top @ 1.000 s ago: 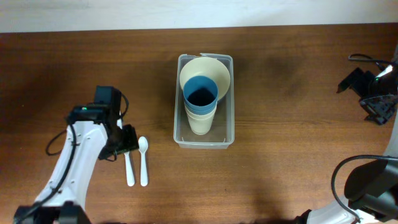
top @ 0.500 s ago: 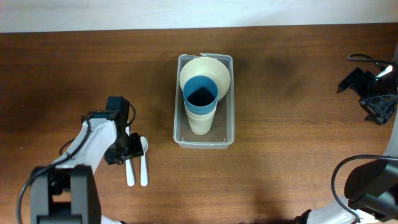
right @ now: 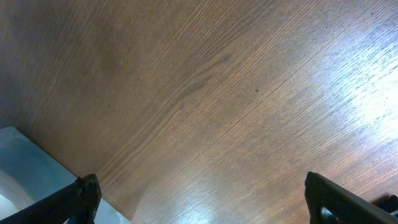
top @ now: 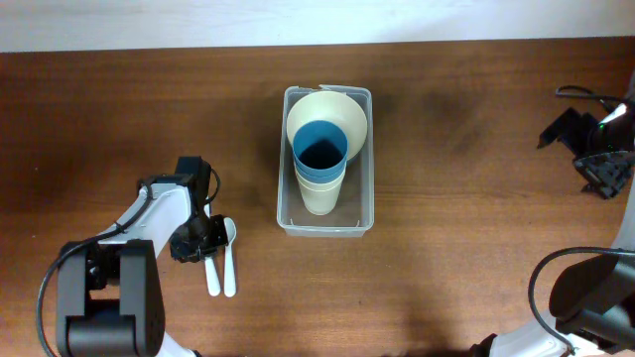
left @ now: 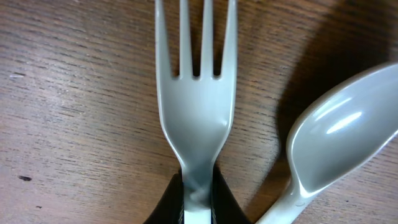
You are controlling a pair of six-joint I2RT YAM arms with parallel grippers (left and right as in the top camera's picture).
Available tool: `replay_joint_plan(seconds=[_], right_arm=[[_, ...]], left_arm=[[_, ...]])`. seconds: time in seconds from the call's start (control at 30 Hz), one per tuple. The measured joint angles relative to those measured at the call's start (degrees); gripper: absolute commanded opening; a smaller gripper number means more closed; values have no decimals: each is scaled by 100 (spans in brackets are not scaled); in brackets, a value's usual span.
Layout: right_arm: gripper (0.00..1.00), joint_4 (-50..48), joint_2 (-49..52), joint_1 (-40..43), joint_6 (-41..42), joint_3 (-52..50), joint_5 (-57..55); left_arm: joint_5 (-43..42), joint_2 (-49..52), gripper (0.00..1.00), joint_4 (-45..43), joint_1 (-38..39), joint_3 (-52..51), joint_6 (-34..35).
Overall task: Pack container
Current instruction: 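Move the left gripper to the white fork and grasp it, then carry the fork into the container's front and release it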
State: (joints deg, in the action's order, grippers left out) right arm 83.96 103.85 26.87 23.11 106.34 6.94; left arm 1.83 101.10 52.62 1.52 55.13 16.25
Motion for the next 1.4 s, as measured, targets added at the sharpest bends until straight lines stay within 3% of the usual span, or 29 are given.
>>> replay_joint_plan(seconds=[0.3,0.53,0.73,0.97,1.23,1.4], right_arm=[[99,0,0,0,-2,0,0],[99,2,0,0,-2,0,0],[99,0,0,0,-2,0,0],[99,2,0,0,-2,0,0],[99,2,0,0,-2,0,0],[99,2,0,0,-2,0,2]], left_arm=[[26,-55,1,525,0,52,-7],[-85,-1300,1,1137,52,935,-184],[-166,-2505,1,1287,623,1593,-448],[-192,-3025,1,1294,1657,1652,-761],[-210,-3023,1,1292,2774,1652,-1989],[-293,-3023,1,1266,3445,1652,-3150]])
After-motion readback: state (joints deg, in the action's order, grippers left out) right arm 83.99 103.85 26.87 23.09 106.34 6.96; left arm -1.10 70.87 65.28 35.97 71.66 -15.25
